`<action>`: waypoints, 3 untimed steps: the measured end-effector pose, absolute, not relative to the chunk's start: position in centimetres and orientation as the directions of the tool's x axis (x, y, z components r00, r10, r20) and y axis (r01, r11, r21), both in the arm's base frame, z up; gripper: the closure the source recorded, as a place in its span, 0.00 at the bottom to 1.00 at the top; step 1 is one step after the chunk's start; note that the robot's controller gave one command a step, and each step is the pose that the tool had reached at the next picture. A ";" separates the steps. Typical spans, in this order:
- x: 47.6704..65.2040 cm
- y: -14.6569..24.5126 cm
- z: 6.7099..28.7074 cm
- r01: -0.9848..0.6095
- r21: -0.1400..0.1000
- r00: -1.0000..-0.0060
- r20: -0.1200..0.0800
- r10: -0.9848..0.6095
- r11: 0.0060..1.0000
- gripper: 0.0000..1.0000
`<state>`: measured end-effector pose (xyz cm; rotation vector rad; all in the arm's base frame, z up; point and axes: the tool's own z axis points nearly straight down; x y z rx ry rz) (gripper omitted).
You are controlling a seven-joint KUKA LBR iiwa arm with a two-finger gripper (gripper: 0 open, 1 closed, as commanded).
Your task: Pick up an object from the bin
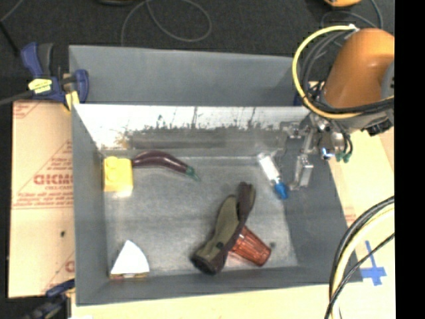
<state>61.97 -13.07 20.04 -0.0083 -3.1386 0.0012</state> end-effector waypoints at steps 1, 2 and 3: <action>62.1 -13.0 20.6 0.003 -0.002 -1.000 -0.004 0.003 1.000 0.00; 63.7 -11.0 15.3 0.004 -0.003 -1.000 -0.011 0.004 1.000 0.00; 62.9 -7.7 9.7 0.033 -0.001 -0.999 -0.009 0.033 0.999 0.00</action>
Offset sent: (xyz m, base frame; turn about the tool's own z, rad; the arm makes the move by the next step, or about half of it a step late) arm 0.0342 0.0514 -0.1304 0.0029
